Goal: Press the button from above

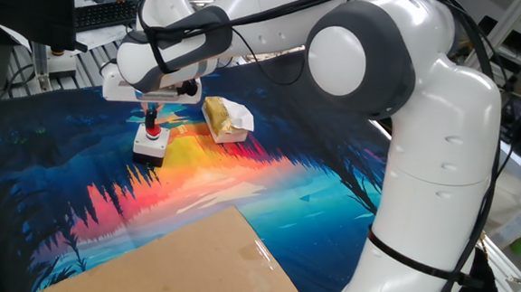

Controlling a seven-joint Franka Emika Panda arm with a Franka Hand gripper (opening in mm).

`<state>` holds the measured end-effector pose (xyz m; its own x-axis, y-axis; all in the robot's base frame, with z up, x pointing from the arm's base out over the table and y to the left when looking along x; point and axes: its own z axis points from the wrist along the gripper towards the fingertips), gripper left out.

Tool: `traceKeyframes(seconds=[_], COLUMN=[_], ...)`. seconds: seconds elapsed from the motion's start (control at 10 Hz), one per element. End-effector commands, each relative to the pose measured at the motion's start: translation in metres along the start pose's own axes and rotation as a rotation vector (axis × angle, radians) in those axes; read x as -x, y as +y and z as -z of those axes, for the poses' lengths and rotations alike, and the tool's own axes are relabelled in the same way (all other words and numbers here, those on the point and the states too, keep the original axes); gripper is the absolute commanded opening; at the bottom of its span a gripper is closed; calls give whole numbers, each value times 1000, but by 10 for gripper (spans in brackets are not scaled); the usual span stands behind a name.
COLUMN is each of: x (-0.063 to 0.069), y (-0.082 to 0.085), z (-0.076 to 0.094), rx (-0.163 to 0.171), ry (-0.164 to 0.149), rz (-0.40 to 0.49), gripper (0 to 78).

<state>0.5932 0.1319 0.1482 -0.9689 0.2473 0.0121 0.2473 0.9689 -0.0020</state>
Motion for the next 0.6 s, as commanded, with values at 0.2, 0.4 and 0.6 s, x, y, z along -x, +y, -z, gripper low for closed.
traceKeyframes(seconds=[0.2, 0.4, 0.6], x=[-15, -21, -25], y=[-7, -13, -17], z=[-28, -26, -21], rx=[-24, -23, -28], ry=[9, 13, 16], rz=[6, 10, 16], gripper=[0, 0, 0])
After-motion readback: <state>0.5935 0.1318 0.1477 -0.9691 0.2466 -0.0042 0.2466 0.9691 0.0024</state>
